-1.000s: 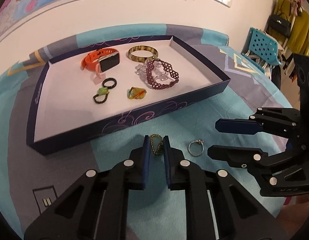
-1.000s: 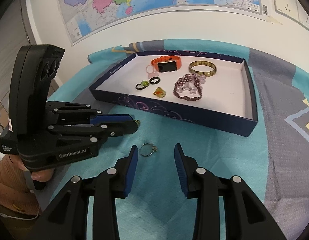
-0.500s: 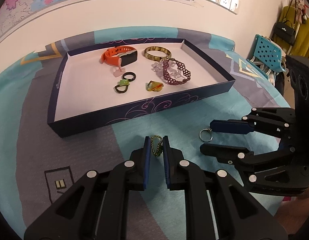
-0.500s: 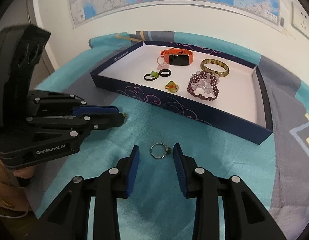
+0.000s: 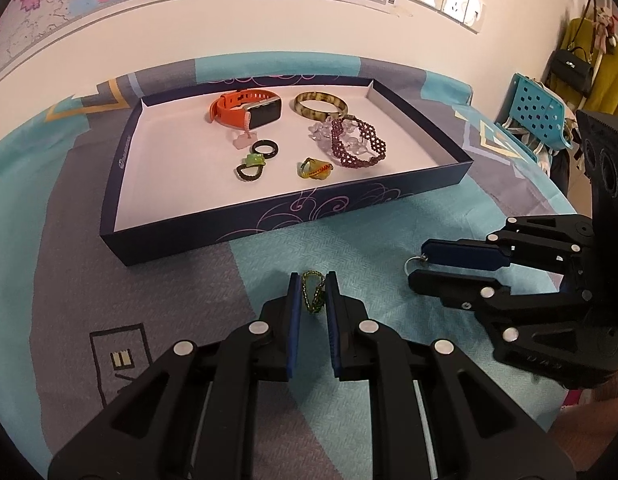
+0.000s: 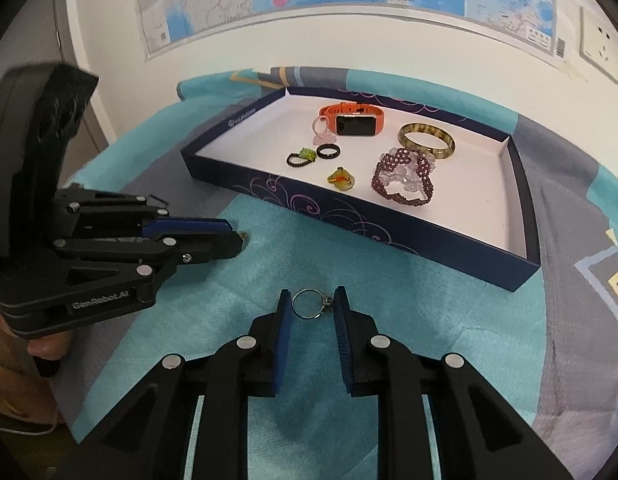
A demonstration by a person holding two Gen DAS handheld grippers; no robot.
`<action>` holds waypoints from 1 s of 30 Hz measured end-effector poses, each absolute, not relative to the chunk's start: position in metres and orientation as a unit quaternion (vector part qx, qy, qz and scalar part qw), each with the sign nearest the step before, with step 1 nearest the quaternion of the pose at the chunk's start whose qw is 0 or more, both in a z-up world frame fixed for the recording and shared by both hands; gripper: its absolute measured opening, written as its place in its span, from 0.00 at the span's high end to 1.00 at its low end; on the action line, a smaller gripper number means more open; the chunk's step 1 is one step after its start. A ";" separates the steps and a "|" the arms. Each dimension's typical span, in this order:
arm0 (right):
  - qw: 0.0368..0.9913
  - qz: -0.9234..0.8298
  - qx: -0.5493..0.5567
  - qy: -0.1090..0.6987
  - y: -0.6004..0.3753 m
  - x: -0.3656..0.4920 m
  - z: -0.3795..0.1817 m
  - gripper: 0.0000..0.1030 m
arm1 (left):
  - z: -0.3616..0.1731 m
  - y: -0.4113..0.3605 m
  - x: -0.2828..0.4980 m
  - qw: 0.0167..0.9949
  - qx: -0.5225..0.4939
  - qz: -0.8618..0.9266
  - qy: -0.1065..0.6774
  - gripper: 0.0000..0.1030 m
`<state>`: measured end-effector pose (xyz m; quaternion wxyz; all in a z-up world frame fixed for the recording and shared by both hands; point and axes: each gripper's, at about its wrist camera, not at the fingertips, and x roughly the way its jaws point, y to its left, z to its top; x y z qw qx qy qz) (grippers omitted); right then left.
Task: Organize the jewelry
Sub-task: 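Lift the gold chain and silver ring and carry both toward the box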
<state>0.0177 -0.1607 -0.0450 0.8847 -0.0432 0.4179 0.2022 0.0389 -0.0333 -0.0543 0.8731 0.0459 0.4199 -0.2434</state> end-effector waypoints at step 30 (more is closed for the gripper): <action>0.902 0.197 -0.004 0.385 -0.185 0.022 -0.023 0.81 | -0.035 -0.030 0.036 0.885 0.041 -0.238 0.398 0.88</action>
